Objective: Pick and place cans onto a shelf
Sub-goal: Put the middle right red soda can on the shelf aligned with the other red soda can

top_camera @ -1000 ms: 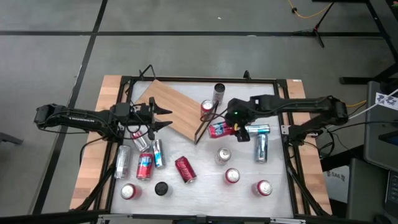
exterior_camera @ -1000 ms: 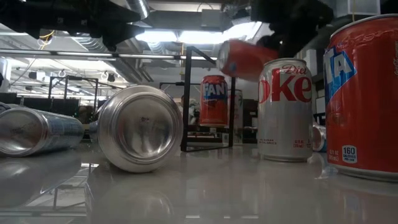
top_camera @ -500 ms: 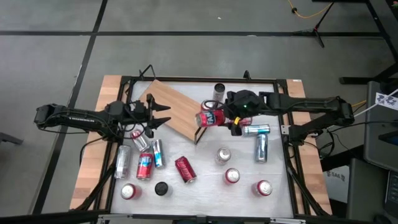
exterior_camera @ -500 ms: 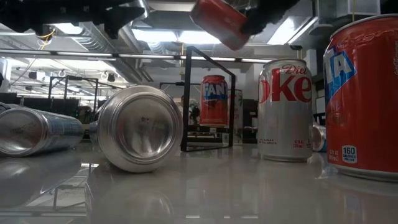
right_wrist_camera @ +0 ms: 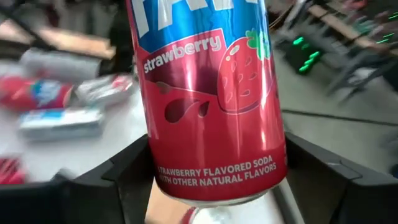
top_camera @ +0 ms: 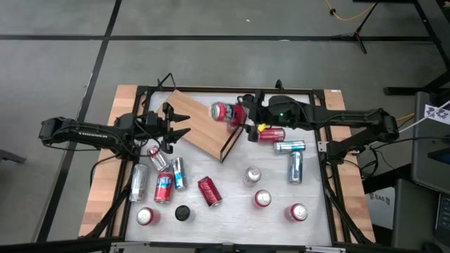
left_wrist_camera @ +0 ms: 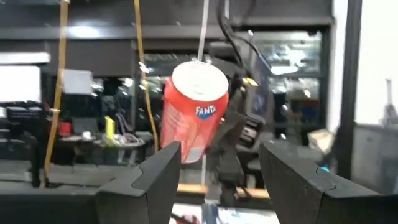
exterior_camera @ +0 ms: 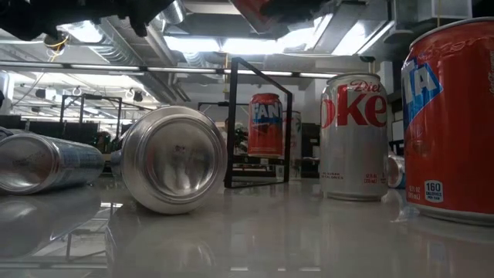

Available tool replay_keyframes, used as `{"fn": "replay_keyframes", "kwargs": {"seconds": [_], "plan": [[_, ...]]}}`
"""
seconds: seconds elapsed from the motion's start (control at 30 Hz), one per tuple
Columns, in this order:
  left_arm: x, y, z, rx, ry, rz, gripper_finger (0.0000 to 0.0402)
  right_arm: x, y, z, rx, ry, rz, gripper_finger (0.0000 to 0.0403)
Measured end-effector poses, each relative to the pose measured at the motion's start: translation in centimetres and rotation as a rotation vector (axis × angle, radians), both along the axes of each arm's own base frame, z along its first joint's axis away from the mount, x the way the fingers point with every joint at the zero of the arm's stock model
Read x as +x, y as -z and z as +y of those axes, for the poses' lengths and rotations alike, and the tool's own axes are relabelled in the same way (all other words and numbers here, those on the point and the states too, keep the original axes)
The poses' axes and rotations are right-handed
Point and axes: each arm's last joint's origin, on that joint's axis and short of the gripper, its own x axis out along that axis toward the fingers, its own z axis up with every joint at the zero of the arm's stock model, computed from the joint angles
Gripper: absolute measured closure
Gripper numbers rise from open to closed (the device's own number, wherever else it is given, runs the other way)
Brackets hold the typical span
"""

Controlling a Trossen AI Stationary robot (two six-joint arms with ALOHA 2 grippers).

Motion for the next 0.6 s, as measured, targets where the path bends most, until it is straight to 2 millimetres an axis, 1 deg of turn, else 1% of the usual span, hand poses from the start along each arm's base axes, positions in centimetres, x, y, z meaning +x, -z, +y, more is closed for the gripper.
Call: {"fn": "replay_keyframes", "kwargs": {"seconds": [0.1,0.2,0.4,0.53,0.6], "plan": [[-0.2,-0.5,0.1,0.002,-0.027,-0.049,0.019,0.4,-0.4,-0.2,-0.029,0.07,-0.057,0.0114],[-0.3,-0.6,0.1,0.04,-0.041,-0.059,0.019,0.8,-0.4,-0.4,-0.056,0.123,-0.08,0.0113],[-0.1,-0.6,0.1,0.06,-0.051,-0.061,0.0187,1.5,-0.3,-0.6,-0.072,0.178,-0.121,0.0113],[0.1,-0.5,0.2,0.08,-0.085,-0.06,0.0168,2.2,0.1,-0.9,-0.088,0.251,-0.145,0.0113],[0.3,-0.4,0.2,0.075,-0.104,-0.057,0.0151,2.5,0.0,-1.0,-0.091,0.297,-0.189,0.0113]]}}
